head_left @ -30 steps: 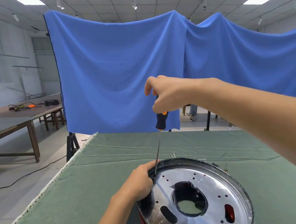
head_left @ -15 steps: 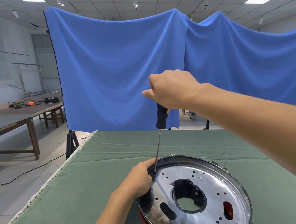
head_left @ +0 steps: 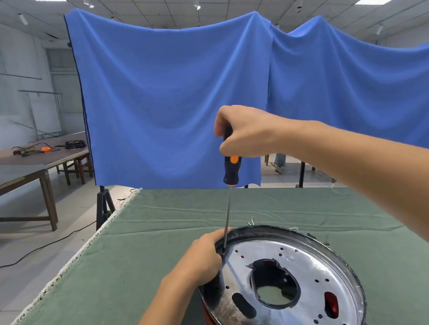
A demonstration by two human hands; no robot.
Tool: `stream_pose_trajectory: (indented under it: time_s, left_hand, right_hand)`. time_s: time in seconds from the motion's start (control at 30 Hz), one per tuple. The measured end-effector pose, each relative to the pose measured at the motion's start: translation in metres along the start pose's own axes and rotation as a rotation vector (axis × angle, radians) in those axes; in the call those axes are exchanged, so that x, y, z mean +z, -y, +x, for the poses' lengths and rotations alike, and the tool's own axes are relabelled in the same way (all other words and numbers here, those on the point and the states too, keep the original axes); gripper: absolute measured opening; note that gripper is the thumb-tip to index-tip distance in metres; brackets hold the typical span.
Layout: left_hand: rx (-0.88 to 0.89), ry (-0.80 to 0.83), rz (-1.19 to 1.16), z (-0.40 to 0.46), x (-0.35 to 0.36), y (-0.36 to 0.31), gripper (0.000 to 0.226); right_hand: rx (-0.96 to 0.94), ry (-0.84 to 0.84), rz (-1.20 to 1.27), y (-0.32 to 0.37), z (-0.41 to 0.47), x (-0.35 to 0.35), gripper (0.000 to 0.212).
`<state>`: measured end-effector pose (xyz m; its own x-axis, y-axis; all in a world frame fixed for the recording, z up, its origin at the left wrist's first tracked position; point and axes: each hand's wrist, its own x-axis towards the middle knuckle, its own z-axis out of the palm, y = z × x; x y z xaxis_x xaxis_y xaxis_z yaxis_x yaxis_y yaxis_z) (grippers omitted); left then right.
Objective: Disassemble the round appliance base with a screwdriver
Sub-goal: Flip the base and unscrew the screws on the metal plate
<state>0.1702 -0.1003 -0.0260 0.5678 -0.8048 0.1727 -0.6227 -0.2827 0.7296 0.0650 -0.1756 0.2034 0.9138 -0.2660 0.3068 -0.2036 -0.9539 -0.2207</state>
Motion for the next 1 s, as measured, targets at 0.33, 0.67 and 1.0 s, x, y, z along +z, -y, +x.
stream_pose_trajectory:
  time_s: [0.33,0.67,1.0]
  left_hand:
    - [-0.083,-0.096,0.412,-0.003,0.000,-0.013,0.018]
    - [-0.117,-0.169,0.481,-0.001,-0.001,-0.017,0.016]
    - [-0.093,-0.100,0.614,0.001,-0.002,-0.030,0.007]
  right_hand:
    - [-0.053,-0.264,-0.083,-0.031,-0.010,0.013,0.007]
    - [-0.072,-0.424,0.092,-0.063,-0.033,0.018,0.002]
    - [0.177,-0.178,0.114,-0.091,-0.052,0.007,0.015]
